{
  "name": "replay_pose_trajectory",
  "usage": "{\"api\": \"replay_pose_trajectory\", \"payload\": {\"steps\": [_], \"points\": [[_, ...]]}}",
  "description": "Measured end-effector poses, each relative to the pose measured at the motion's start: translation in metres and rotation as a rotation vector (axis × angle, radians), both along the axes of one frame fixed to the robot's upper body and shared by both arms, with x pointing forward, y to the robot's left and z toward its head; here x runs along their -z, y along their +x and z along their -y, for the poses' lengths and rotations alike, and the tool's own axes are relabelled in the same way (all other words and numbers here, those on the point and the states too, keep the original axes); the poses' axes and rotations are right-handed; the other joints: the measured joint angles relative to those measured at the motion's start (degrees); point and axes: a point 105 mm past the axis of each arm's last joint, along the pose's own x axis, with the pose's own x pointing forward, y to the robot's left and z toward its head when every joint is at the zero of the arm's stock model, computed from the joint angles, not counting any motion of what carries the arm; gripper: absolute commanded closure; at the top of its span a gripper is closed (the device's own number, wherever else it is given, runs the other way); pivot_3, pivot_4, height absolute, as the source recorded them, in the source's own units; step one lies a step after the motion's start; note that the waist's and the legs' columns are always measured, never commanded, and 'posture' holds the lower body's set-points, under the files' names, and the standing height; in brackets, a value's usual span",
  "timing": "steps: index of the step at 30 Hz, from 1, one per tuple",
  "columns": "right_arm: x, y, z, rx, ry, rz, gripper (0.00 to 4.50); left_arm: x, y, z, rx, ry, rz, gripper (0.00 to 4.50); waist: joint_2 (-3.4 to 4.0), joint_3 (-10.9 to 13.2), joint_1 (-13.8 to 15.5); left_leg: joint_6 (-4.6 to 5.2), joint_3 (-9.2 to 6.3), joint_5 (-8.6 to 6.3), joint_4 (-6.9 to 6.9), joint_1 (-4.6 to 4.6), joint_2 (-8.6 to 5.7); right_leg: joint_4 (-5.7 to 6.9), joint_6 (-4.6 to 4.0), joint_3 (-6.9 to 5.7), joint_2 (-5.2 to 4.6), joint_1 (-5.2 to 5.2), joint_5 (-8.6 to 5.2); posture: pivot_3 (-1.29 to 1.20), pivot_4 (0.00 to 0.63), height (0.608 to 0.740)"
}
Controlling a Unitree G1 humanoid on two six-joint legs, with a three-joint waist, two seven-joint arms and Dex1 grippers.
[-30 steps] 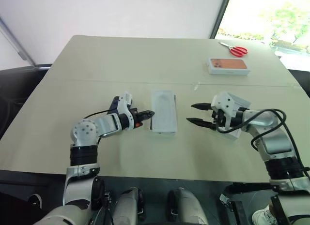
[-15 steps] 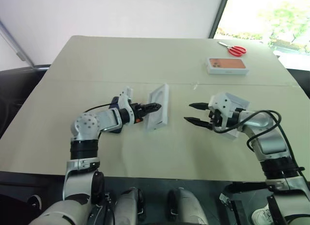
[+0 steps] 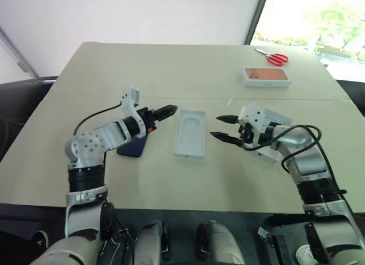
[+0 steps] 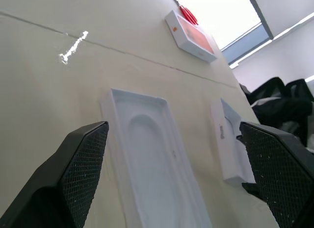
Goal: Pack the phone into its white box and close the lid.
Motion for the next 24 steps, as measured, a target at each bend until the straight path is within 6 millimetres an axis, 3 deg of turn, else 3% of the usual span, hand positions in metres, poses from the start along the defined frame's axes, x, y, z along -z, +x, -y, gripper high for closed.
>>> {"api": "replay_pose_trajectory", "payload": {"steps": [2, 6, 10, 15, 24], "points": [[0.0, 0.002, -0.008, 0.001, 0.022, -0.004, 2.44, 0.004, 0.0, -0.013, -0.038, 0.029, 0.016, 0.0, 0.0, 0.0, 0.07, 0.0, 0.0, 0.0, 0.0, -0.01, 0.01, 0.0, 0.0, 0.0, 0.0, -0.01, 0.0, 0.0, 0.15, 0.738], [0.003, 0.009, -0.033, 0.006, 0.015, 0.016, 4.39, 0.01, -0.001, -0.04, -0.096, 0.076, 0.035, 0.0, 0.01, 0.0, 0.17, -0.02, 0.0, -0.02, 0.0, -0.05, -0.01, 0.0, -0.01, 0.0, -0.05, -0.08, 0.0, 0.0, 0.15, 0.738], [0.02, 0.018, -0.056, 0.012, -0.119, 0.057, 4.48, 0.006, -0.003, -0.053, -0.115, 0.084, 0.057, 0.0, 0.01, 0.0, 0.35, -0.13, 0.0, -0.09, -0.01, -0.09, -0.06, 0.0, -0.01, -0.01, -0.12, -0.11, 0.0, 0.0, 0.15, 0.738], [0.048, 0.026, -0.057, 0.026, -0.283, 0.051, 4.48, 0.008, -0.004, -0.063, -0.144, 0.09, 0.049, 0.0, 0.01, 0.01, 0.09, -0.02, 0.0, -0.02, -0.02, -0.1, -0.06, 0.01, -0.01, -0.01, -0.12, -0.13, 0.0, 0.0, 0.15, 0.738], [0.049, 0.023, -0.066, -0.05, -0.363, 0.106, 4.48, 0.015, -0.006, -0.09, -0.207, 0.102, -0.005, 0.0, 0.01, 0.01, -0.07, -0.02, 0.0, -0.01, -0.03, -0.09, -0.04, 0.02, 0.0, -0.02, -0.07, -0.13, 0.0, 0.0, 0.15, 0.738]]}}
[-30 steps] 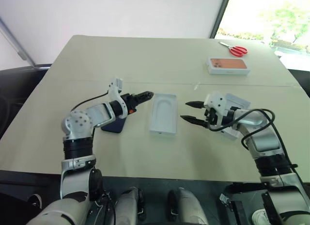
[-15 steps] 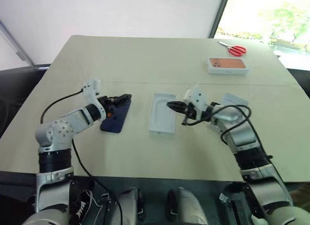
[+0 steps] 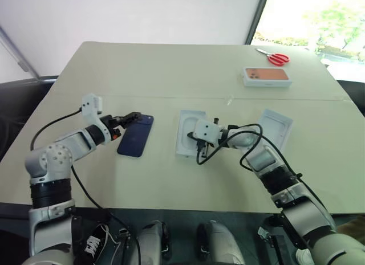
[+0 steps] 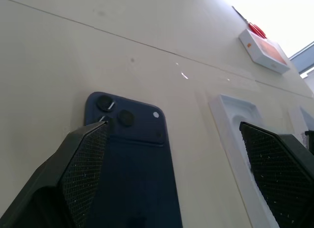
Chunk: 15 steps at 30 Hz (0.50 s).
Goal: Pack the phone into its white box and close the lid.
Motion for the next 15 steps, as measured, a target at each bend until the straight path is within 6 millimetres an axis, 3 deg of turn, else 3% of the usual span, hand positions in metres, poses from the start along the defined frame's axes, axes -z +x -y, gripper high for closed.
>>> {"api": "replay_pose_trajectory", "payload": {"steps": [3, 7, 10, 15], "points": [[-0.008, 0.003, -0.003, 0.021, 0.057, -0.013, 4.48, 0.004, -0.001, -0.009, -0.015, 0.004, -0.034, 0.0, 0.0, 0.0, 0.0, 0.0, 0.0, 0.0, 0.0, 0.0, 0.0, 0.0, 0.0, 0.0, 0.0, 0.0, 0.0, 0.0, 0.15, 0.738], [-0.045, 0.014, -0.021, 0.039, 0.22, -0.011, 4.48, 0.006, -0.002, -0.021, -0.003, -0.005, -0.074, 0.0, 0.0, 0.01, -0.1, -0.02, 0.0, 0.0, -0.02, -0.01, 0.01, 0.02, 0.0, 0.0, 0.01, -0.04, 0.0, 0.0, 0.15, 0.738], [-0.067, 0.011, -0.044, -0.003, 0.298, -0.014, 4.48, 0.005, 0.0, -0.027, 0.015, -0.035, -0.112, 0.0, 0.0, 0.01, -0.13, -0.04, 0.0, 0.01, -0.06, 0.0, 0.02, 0.02, 0.0, 0.0, 0.02, -0.07, 0.0, 0.0, 0.15, 0.738], [-0.054, -0.009, -0.089, -0.111, 0.269, -0.062, 4.48, 0.016, -0.002, -0.03, 0.08, -0.029, -0.173, 0.0, 0.0, 0.01, -0.05, -0.19, 0.01, -0.08, -0.07, -0.06, -0.01, 0.02, -0.01, -0.01, -0.01, -0.12, 0.0, 0.0, 0.15, 0.738]]}}
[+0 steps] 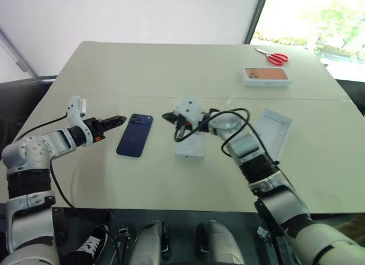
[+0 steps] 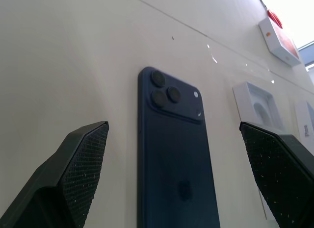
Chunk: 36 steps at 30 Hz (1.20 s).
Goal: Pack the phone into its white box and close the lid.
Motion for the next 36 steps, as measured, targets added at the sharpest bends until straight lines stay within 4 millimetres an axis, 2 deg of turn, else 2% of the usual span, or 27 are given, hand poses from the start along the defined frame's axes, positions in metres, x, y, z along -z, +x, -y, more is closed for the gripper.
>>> {"api": "replay_pose_trajectory", "payload": {"steps": [3, 5, 10, 22, 36], "points": [[0.02, -0.007, -0.025, -0.028, -0.073, -0.022, 4.48, 0.011, 0.003, 0.002, 0.037, 0.037, -0.056, 0.0, 0.0, 0.0, -0.06, -0.03, 0.0, 0.01, 0.0, 0.0, 0.0, 0.03, -0.01, 0.0, 0.0, -0.03, 0.0, 0.0, 0.15, 0.738], [0.035, -0.006, -0.035, -0.025, -0.148, -0.047, 4.48, 0.011, 0.006, 0.006, 0.07, 0.058, -0.051, 0.0, 0.0, 0.0, -0.03, -0.03, 0.01, 0.01, -0.01, -0.02, -0.02, 0.04, -0.01, 0.0, -0.01, -0.06, 0.0, 0.0, 0.15, 0.738], [0.054, 0.01, -0.033, 0.047, -0.287, -0.059, 4.48, 0.015, 0.011, 0.012, 0.126, 0.09, -0.058, 0.0, 0.01, -0.04, 0.24, -0.04, 0.0, 0.0, -0.01, 0.0, -0.09, 0.05, -0.01, -0.03, -0.12, -0.05, 0.0, 0.0, 0.15, 0.738], [0.056, 0.013, -0.036, 0.047, -0.315, -0.023, 4.48, 0.02, 0.014, 0.03, 0.208, 0.116, -0.08, 0.0, 0.24, -0.27, 0.06, -0.04, 0.0, 0.0, -0.05, 0.13, -0.11, 0.07, -0.02, -0.02, -0.18, 0.01, 0.0, 0.0, 0.15, 0.738], [0.056, 0.015, -0.034, 0.052, -0.314, -0.014, 4.48, 0.019, 0.012, 0.05, 0.231, -0.03, -0.152, 0.0, 0.28, -0.34, 0.24, -0.03, -0.03, 0.0, -0.06, 0.14, -0.18, 0.07, -0.01, -0.03, -0.24, 0.07, 0.0, 0.0, 0.15, 0.738]]}}
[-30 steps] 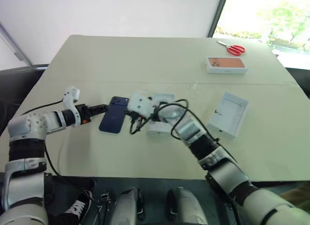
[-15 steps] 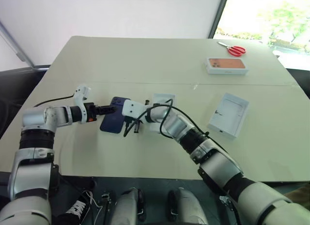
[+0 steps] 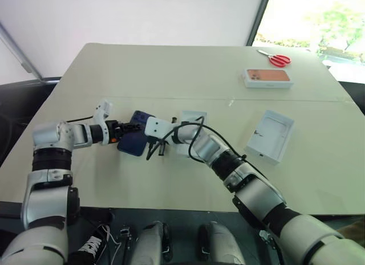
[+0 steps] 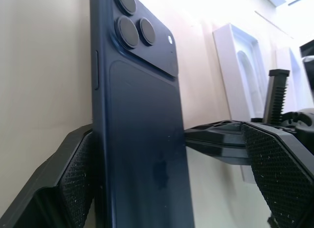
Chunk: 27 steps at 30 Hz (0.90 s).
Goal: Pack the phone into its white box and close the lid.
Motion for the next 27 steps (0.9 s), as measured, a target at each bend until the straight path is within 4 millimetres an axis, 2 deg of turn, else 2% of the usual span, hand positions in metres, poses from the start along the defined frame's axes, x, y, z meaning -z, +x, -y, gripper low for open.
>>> {"api": "replay_pose_trajectory", "payload": {"steps": [3, 8, 10, 24, 27], "points": [[0.0, 0.001, 0.001, 0.001, -0.002, 0.004, 4.5, 0.002, -0.001, -0.001, -0.009, -0.006, 0.0, 0.89, 0.0, 0.0, -0.09, 0.0, 0.0, 0.0, -0.01, 0.0, 0.0, 0.0, 0.0, 0.0, 0.0, -0.01, 0.0, 0.0, 0.15, 0.738], [0.0, 0.001, 0.002, -0.001, -0.001, 0.008, 4.5, 0.014, -0.005, -0.009, -0.048, -0.036, -0.039, 3.41, 0.0, 0.0, -0.25, 0.0, 0.0, 0.0, -0.07, -0.01, -0.01, -0.02, 0.0, 0.0, -0.01, -0.04, 0.0, 0.0, 0.15, 0.738], [0.0, 0.001, 0.002, -0.001, -0.001, 0.01, 4.5, 0.01, -0.007, -0.005, -0.028, -0.119, -0.042, 4.34, -0.01, -0.01, -0.05, -0.01, -0.02, 0.0, -0.07, 0.0, -0.02, -0.04, 0.0, -0.02, -0.03, -0.07, 0.0, 0.0, 0.15, 0.738], [0.0, 0.003, 0.004, 0.003, -0.012, 0.025, 4.5, 0.01, -0.011, -0.006, -0.047, -0.184, -0.048, 4.43, -0.03, -0.04, -0.29, -0.18, -0.06, 0.11, -0.57, 0.21, -0.34, -0.08, 0.0, -0.04, -0.32, -0.03, 0.0, 0.0, 0.15, 0.738], [-0.004, 0.003, 0.007, 0.017, 0.041, -0.011, 4.5, 0.012, -0.012, -0.008, -0.077, -0.223, -0.065, 4.43, -0.06, -0.02, -0.26, -0.18, -0.07, 0.11, -0.57, 0.13, -0.34, -0.08, 0.0, -0.04, -0.32, -0.06, 0.0, 0.0, 0.15, 0.738]]}}
